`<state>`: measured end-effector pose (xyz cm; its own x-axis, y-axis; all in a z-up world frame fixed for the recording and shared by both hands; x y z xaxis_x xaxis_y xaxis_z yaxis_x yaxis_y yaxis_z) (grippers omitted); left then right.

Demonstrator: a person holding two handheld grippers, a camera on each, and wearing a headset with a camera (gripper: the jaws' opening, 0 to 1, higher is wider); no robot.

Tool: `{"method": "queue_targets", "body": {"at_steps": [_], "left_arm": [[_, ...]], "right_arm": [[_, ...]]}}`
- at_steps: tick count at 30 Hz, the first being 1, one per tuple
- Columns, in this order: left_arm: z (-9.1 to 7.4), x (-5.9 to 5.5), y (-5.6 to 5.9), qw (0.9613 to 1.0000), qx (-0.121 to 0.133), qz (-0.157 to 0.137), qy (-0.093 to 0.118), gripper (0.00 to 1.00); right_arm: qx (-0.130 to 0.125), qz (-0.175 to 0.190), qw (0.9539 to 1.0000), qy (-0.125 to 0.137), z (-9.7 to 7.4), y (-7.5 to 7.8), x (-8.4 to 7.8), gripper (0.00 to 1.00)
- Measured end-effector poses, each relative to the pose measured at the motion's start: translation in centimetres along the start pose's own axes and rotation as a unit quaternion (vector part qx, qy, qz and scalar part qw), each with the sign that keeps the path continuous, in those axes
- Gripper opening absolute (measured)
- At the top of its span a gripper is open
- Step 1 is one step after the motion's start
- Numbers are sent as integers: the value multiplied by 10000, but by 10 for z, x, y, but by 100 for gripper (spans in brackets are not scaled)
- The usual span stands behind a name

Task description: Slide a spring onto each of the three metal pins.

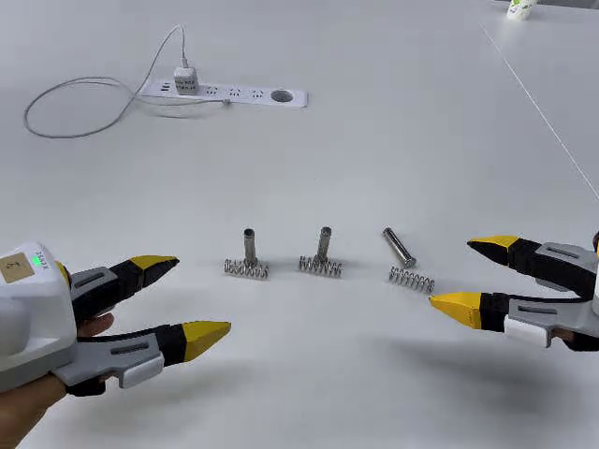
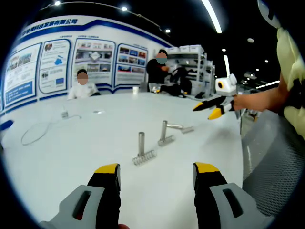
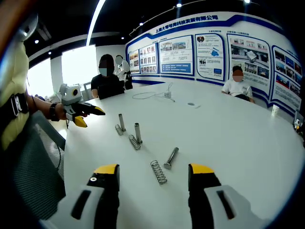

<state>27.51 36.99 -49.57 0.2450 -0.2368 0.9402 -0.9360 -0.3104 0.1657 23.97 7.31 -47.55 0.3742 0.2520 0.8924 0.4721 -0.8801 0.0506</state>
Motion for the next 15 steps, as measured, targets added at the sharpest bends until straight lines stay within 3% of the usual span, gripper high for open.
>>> {"method": "queue_targets", "body": {"at_steps": [15], "left_arm": [[0,1,2,10000,-8,9,23,63]], "right_arm": [[-68,65,10000,-25,0,3,4,56]]}}
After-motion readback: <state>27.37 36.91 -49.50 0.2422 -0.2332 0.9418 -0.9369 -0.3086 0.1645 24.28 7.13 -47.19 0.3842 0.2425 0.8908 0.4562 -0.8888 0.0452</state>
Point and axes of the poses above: the centre of the closed fingertips' face, and the gripper's own axes: z roughly forward along the fingers, y roughly to its right, x roughly out of its top, the point moved 4 cm from there along -z, roughly backward along the fingers, and after that the axes turned 11 degrees about -x, right-handed, at the moved point
